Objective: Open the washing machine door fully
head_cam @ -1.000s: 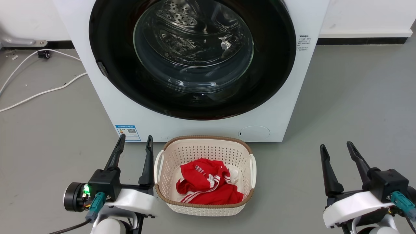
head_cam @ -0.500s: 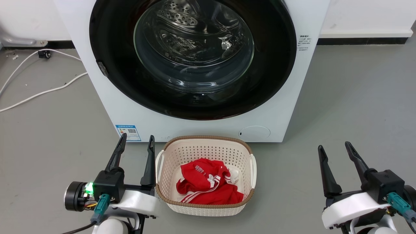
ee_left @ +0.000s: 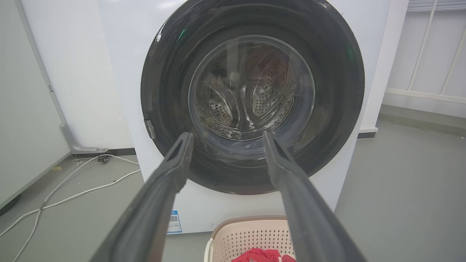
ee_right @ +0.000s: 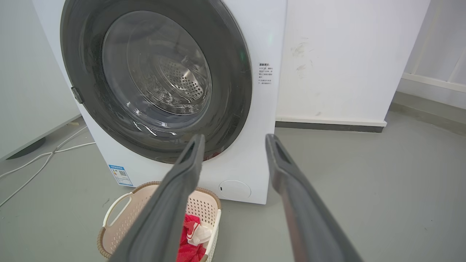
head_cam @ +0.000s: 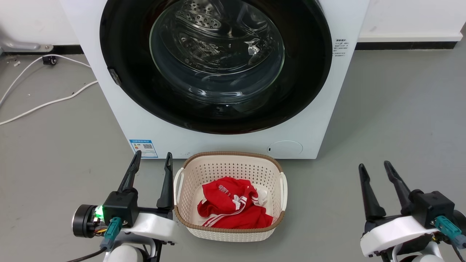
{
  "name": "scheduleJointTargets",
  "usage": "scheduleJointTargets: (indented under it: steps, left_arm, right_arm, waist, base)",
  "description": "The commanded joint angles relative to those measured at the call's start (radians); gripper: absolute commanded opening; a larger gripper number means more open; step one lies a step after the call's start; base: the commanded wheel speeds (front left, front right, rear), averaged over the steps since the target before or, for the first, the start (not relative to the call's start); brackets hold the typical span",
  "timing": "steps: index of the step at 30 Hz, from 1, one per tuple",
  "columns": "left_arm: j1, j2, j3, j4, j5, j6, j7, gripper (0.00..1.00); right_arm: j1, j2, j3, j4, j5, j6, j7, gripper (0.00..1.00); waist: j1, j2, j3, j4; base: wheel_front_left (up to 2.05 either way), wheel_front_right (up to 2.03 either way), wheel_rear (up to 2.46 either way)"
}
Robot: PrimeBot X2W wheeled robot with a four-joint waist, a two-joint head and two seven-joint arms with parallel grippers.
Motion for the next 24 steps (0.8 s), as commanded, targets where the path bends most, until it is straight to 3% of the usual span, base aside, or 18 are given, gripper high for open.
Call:
scheduleJointTargets:
  steps: [1, 10, 24]
  left_arm:
    - [0.005, 0.000, 0.003, 0.002, 0.000, -0.001, -0.002, 1.00]
    - [0.006, -0.004, 0.008, 0.004, 0.000, -0.005, -0.002, 1.00]
    - [-0.010, -0.007, 0.019, -0.002, 0.001, -0.001, -0.002, 1.00]
  right_arm:
    - [-0.006, 0.004, 0.001, 0.001, 0.004, 0.000, -0.001, 0.00]
    - [-0.011, 0.004, 0.009, 0.004, 0.084, 0.000, -0.022, 0.00]
    - [-0.082, 0.003, -0.001, 0.030, 0.783, 0.000, -0.107, 0.00]
  waist:
    - [0.0000, 0.0000, 0.000, 0.000]
    - [0.0000, 0.0000, 0.001, 0.000]
    - [0.0000, 0.0000, 0.020, -0.003]
  base:
    - [0.00, 0.00, 0.00]
    - [0.00, 0.00, 0.00]
    - [0.00, 0.00, 0.00]
